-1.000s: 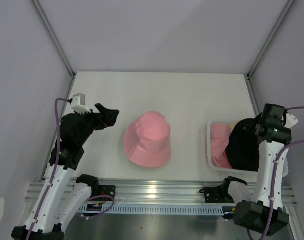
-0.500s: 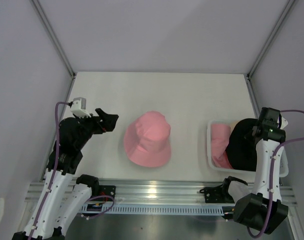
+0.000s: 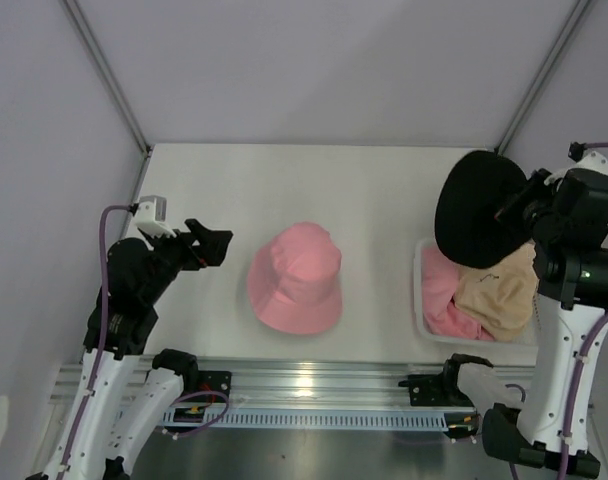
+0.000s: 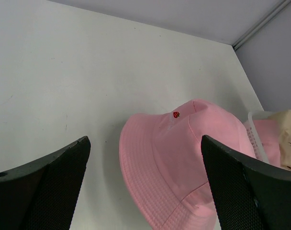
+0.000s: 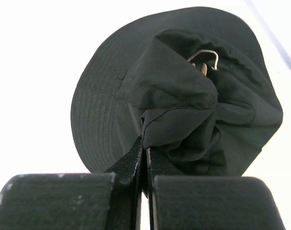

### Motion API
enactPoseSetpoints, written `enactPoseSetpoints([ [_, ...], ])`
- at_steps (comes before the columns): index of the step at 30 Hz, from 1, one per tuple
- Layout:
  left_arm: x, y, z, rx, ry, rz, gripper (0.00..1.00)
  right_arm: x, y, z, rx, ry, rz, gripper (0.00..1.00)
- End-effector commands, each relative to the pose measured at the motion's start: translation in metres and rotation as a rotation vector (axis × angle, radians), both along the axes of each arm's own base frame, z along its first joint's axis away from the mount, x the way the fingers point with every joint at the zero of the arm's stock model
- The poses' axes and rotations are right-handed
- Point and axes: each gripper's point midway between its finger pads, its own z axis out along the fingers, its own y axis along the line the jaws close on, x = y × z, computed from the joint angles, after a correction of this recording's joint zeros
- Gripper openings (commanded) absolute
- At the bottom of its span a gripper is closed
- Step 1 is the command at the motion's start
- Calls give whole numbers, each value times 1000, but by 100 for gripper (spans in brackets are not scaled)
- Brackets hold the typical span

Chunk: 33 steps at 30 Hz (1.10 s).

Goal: Stack the hats

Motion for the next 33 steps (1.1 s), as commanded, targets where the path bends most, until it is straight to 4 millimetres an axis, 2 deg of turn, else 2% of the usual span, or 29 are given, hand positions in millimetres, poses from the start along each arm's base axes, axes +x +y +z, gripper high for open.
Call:
enactPoseSetpoints([
  [1, -7, 3, 28, 30, -42, -9, 100, 7, 61, 53, 64, -129, 284, 0],
  [2, -7, 3, 29, 33, -38, -11, 100, 6, 85, 59, 79, -133, 381, 0],
  [3, -9, 4, 35, 39, -50, -12, 99, 14, 102, 58, 87, -115, 440, 0],
  [4, -10, 4, 34, 43, -43, -14, 100, 14, 114, 71, 77, -139, 475, 0],
  [5, -11, 4, 35, 43, -43, -14, 99, 9, 141, 73, 78, -133, 573, 0],
  [7, -14, 6, 35, 44, -44, -7, 100, 15, 172, 68, 52, -98, 674, 0],
  [8, -13, 7, 35, 43, -41, 3, 100, 12, 186, 75, 41, -113, 718, 0],
  [9, -13, 8, 34, 38, -36, 12, 100, -1, 215, 72, 25, -94, 820, 0],
  [10, -14, 10, 34, 35, -34, 23, 99, 9, 231, 59, -29, -53, 843, 0],
  [11, -15, 13, 32, 37, -23, 42, 100, 5, 244, 66, -54, -72, 879, 0],
  [12, -15, 15, 31, 32, -14, 52, 99, -8, 269, 63, -85, -67, 962, 0],
  [13, -17, 16, 32, 30, -17, 58, 99, 0, 280, 45, -163, -12, 972, 0],
  [14, -18, 17, 31, 32, -7, 64, 99, 0, 288, 40, -208, -1, 976, 0],
  [15, -19, 17, 31, 32, -7, 64, 100, -13, 302, 44, -244, -10, 1019, 0],
  [16, -21, 18, 32, 29, -11, 64, 100, -3, 310, 32, -303, 21, 996, 0],
  [18, -26, 20, 35, 29, -21, 75, 100, -7, 319, 31, -356, 19, 1023, 0],
  [22, -32, 27, 36, 35, -28, 100, 100, -14, 340, 11, -399, 66, 1082, 0],
  [28, -34, 32, 31, 44, -9, 127, 99, -49, 358, -5, -390, 116, 1202, 0],
  [29, -33, 32, 31, 43, -9, 127, 99, -61, 365, -17, -404, 138, 1242, 0],
  [31, -31, 30, 27, 34, 5, 127, 100, -74, 374, -20, -398, 121, 1293, 0],
  [32, -29, 28, 27, 27, 2, 117, 100, -77, 376, -35, -417, 148, 1304, 0],
  [33, -29, 27, 28, 19, 2, 114, 100, -81, 384, -35, -410, 128, 1319, 0],
])
